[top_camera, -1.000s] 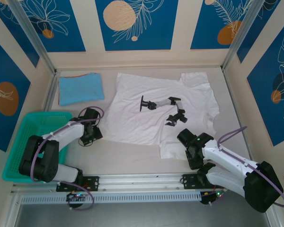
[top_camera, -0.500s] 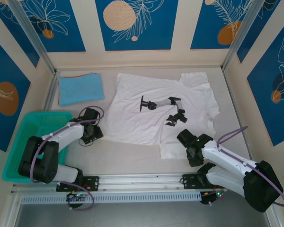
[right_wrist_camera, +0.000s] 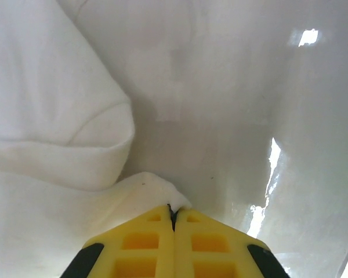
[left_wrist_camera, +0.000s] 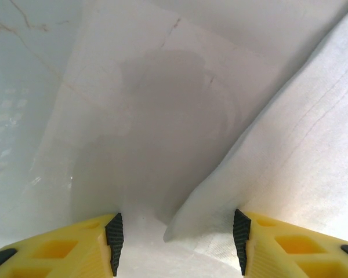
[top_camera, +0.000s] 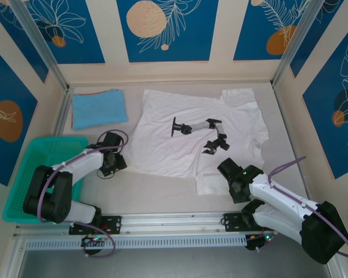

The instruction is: Fold and stack the t-shirts

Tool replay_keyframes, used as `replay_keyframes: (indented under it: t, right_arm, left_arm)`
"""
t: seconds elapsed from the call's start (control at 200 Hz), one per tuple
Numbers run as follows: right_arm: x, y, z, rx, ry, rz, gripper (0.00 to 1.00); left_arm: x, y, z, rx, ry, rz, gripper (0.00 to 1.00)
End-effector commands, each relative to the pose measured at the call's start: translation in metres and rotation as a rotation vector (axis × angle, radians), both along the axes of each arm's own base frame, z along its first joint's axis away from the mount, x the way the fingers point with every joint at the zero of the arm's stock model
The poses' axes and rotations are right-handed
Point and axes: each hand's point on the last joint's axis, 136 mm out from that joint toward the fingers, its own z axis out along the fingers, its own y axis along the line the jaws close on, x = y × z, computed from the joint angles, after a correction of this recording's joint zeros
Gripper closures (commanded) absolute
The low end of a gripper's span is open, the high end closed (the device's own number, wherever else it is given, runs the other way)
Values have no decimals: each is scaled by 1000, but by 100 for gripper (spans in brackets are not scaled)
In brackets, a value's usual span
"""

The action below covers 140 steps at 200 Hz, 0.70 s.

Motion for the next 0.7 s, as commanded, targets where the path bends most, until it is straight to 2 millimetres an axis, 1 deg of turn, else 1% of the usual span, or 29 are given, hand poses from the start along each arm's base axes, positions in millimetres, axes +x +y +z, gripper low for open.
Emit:
replay_keyframes:
  t: [0.0,0.085,0.155,0.225,0.39,0.495,0.6,0.695]
  right_arm:
    - [-12,-15,1,-52,11,-28,100]
    - [-11,-14,5,-39,-6,-7,100]
    - [-9,-13,11,-37,-35,20,100]
    - [-6,-13,17,-41,-57,45,100]
    - [5,-9,37,-62,-101,123,100]
    - [9,-7,46,-70,-123,160,100]
    - [11,-4,59,-79,-143,207,100]
    - [12,-2,75,-95,-179,251,100]
  left_arm:
    - [17,-14,2,-42,-44,-31,49]
    - [16,-13,-3,-29,-24,-20,52]
    - [16,-16,-8,-42,-12,-22,57]
    - [18,-18,-11,-47,2,-22,67]
    - [20,-20,-15,-51,22,-28,83]
    - [24,-25,-14,-67,28,-43,100]
    - [24,-23,-8,-56,24,-40,100]
    - [22,-18,3,-40,-5,-33,100]
